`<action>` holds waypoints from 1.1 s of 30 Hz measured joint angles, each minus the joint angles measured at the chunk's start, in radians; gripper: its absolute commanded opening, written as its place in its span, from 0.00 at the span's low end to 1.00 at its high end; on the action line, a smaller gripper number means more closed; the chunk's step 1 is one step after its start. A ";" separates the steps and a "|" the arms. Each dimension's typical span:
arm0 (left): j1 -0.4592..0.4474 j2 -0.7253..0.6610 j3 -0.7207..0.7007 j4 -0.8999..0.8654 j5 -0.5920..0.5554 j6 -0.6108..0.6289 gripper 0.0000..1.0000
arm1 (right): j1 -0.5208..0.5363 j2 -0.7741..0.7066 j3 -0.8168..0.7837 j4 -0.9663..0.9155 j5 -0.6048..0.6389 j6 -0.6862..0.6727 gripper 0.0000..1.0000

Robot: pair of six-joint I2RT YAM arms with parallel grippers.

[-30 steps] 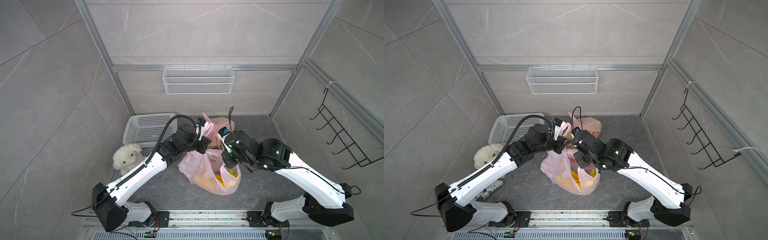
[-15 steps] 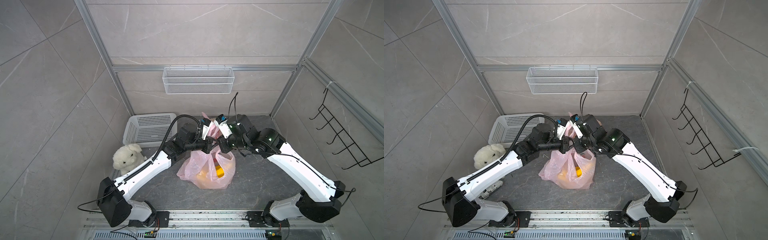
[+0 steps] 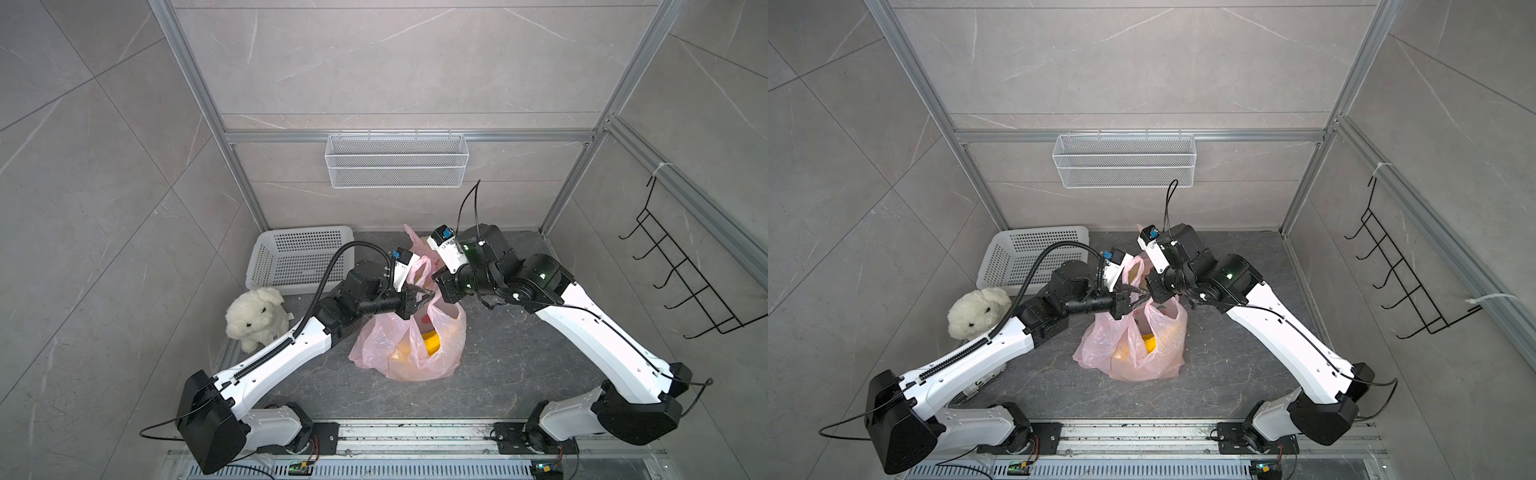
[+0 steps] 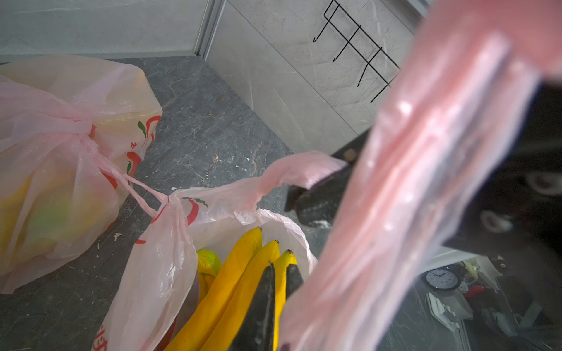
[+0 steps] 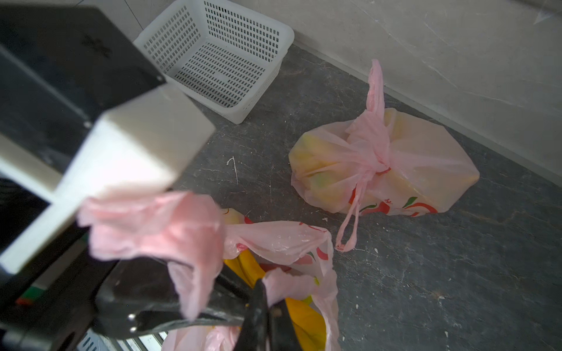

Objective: Place the banana into a plastic bag & tie a knot
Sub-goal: Adjust the plastic bag at the center of the board.

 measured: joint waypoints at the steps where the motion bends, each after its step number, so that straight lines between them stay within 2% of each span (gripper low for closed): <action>1: 0.000 -0.008 -0.008 0.009 0.001 0.001 0.16 | -0.001 0.000 0.000 0.000 0.000 0.000 0.00; 15: 0.000 -0.017 -0.063 0.109 0.056 0.007 0.25 | -0.001 0.000 -0.001 0.021 -0.018 0.008 0.00; 27: -0.002 0.006 -0.058 0.102 -0.043 0.021 0.25 | 0.006 -0.069 -0.117 0.073 -0.130 0.050 0.00; 33: -0.005 0.041 -0.047 0.104 -0.040 0.021 0.28 | 0.044 -0.123 -0.182 0.100 -0.181 0.053 0.00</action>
